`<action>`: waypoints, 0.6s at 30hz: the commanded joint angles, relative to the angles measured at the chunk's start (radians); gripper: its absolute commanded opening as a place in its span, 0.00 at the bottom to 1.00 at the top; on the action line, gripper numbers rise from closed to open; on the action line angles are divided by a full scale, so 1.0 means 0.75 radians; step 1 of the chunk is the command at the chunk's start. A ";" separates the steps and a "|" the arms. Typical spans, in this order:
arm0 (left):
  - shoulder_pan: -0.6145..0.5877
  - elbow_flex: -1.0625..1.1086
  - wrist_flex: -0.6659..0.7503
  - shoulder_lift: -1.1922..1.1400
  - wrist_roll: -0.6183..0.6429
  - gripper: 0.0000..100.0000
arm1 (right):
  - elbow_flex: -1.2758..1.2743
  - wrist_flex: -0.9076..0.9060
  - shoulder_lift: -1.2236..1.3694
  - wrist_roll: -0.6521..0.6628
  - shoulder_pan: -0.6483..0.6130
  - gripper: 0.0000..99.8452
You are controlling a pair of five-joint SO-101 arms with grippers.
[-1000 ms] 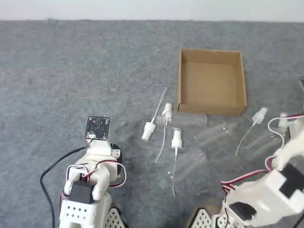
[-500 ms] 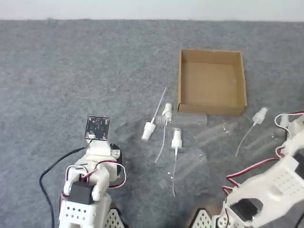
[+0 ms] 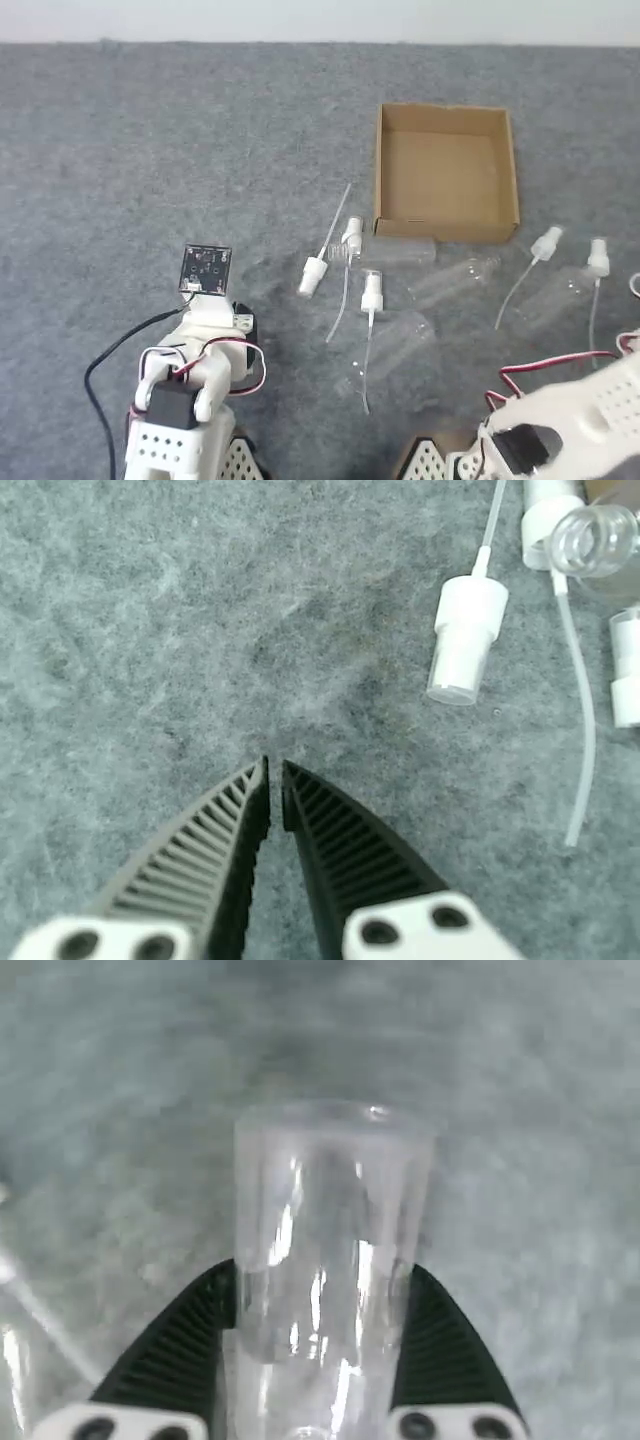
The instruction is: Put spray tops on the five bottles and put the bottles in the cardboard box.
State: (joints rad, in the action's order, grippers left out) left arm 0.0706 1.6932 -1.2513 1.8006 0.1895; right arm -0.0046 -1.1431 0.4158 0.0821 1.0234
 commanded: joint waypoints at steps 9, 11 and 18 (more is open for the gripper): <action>0.004 -0.009 -0.004 0.010 0.014 0.01 | 0.070 -0.087 -0.159 -0.513 -0.161 0.12; 0.004 -0.009 -0.004 0.010 0.014 0.01 | 0.070 -0.093 -0.185 -0.597 -0.206 0.12; 0.004 -0.009 -0.004 0.010 0.014 0.01 | 0.068 -0.091 -0.181 -0.867 -0.283 0.13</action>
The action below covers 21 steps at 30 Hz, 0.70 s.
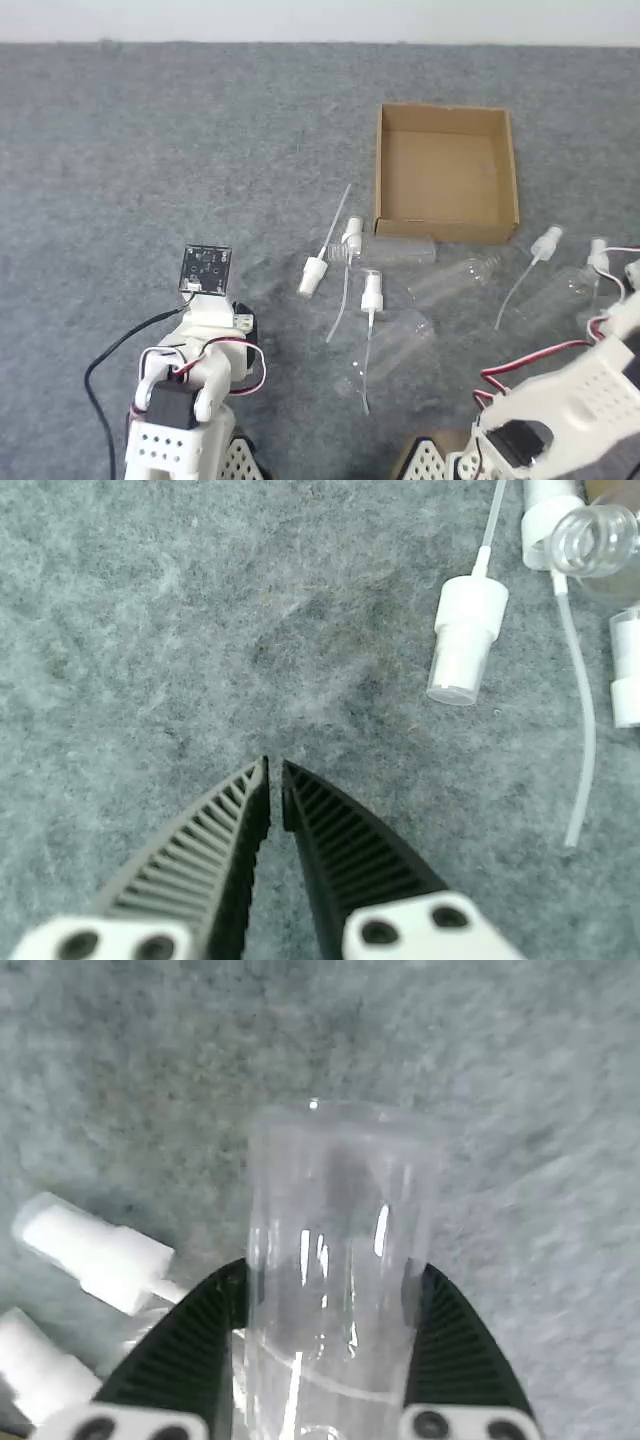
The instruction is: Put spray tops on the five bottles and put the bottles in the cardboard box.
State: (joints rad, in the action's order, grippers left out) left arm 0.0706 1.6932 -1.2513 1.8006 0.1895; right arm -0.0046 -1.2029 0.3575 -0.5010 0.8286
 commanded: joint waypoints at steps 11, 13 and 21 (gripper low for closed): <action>0.004 -0.009 -0.004 0.010 0.014 0.01 | 0.070 -0.077 -0.095 0.172 -0.118 0.33; 0.004 -0.009 -0.004 0.010 0.014 0.01 | 0.076 -0.095 -0.097 0.268 -0.142 0.33; 0.004 -0.009 -0.004 0.010 0.014 0.01 | 0.282 -0.304 -0.259 0.906 -0.144 0.33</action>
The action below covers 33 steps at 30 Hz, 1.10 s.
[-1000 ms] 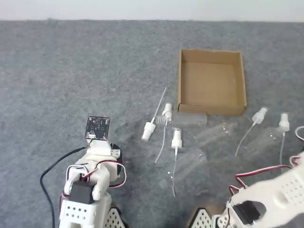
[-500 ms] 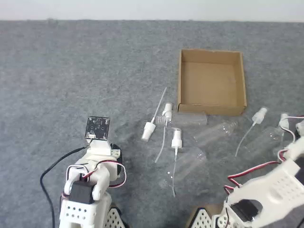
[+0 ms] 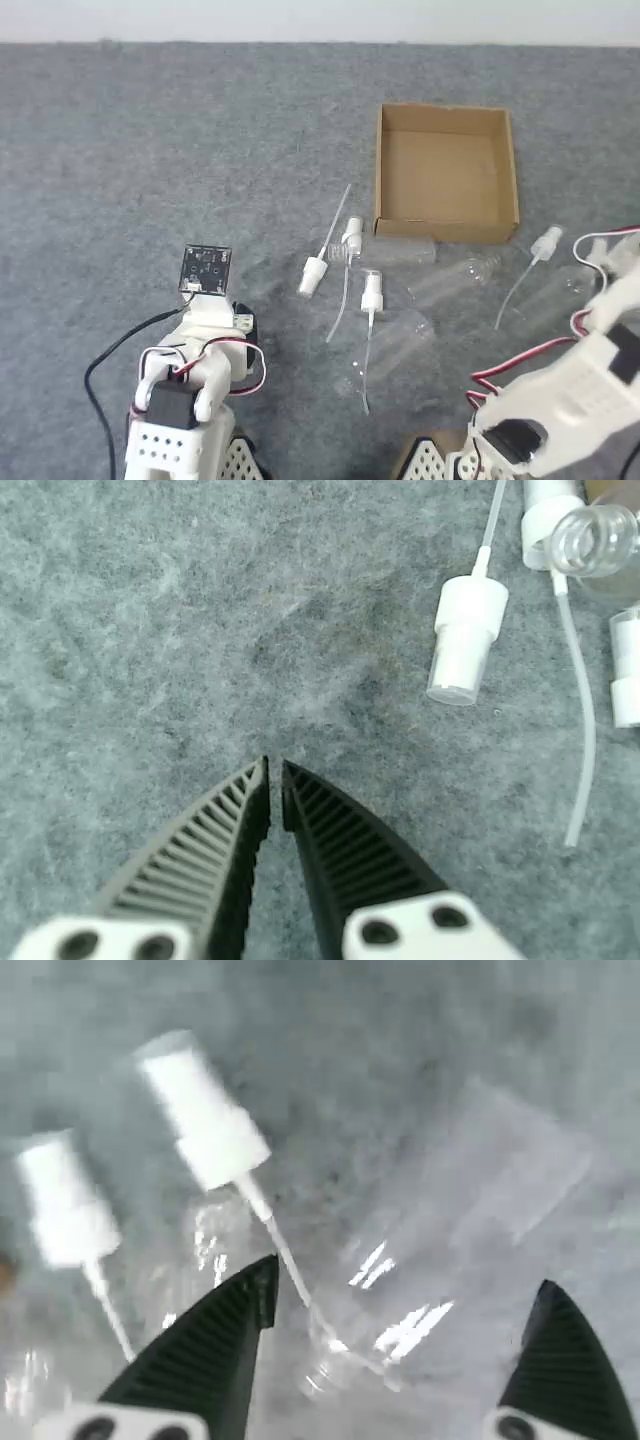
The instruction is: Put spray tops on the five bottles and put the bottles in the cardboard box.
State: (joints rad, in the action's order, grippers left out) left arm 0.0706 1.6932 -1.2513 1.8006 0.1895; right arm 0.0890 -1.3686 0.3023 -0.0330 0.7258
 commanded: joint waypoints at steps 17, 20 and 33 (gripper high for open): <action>0.004 -0.009 -0.004 0.010 0.014 0.01 | -0.147 -0.253 -0.253 2.179 0.081 0.33; 0.004 -0.009 -0.004 0.010 0.014 0.01 | -0.260 -0.122 -0.236 2.273 0.095 0.33; 0.004 -0.009 -0.004 0.010 0.014 0.01 | -0.473 0.138 -0.226 2.414 0.154 0.33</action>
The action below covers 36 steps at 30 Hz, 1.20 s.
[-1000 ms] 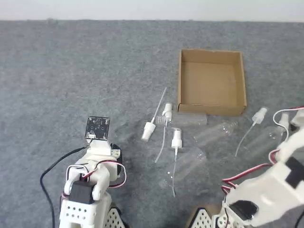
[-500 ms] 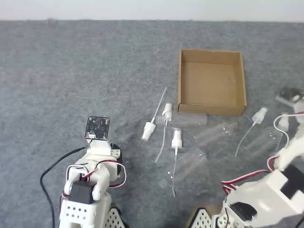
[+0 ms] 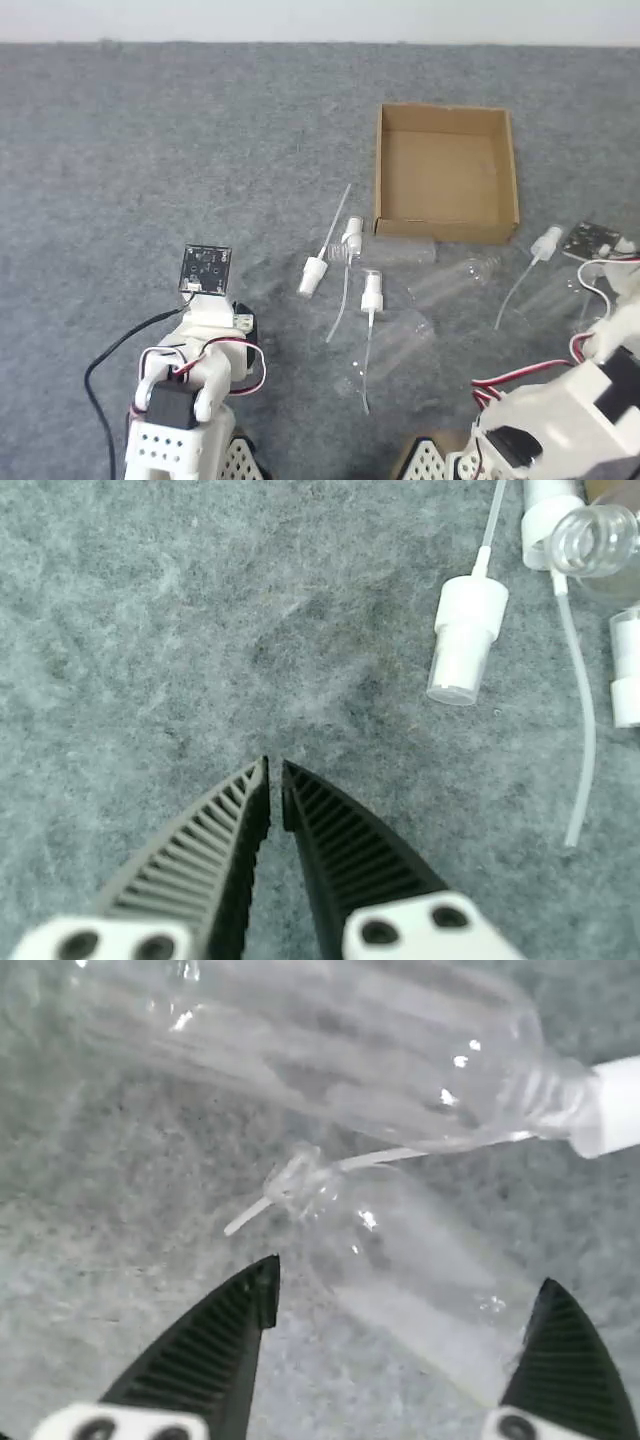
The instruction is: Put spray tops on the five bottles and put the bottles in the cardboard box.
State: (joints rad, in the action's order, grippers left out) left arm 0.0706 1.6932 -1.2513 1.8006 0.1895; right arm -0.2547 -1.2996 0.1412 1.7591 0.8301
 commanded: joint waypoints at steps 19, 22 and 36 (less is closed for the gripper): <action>0.004 -0.009 -0.004 0.010 0.014 0.01 | -0.119 0.224 -0.028 -0.718 0.150 0.10; 0.004 -0.009 -0.004 0.010 0.014 0.01 | -0.096 0.220 -0.028 -0.970 0.179 0.10; 0.006 -0.009 -0.006 0.010 0.006 0.01 | 0.117 0.218 -0.013 -1.631 0.144 0.01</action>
State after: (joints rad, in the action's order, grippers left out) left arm 0.0706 1.6932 -1.2513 1.8006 0.1895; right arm -0.2470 -1.1385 0.1412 0.5777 0.9590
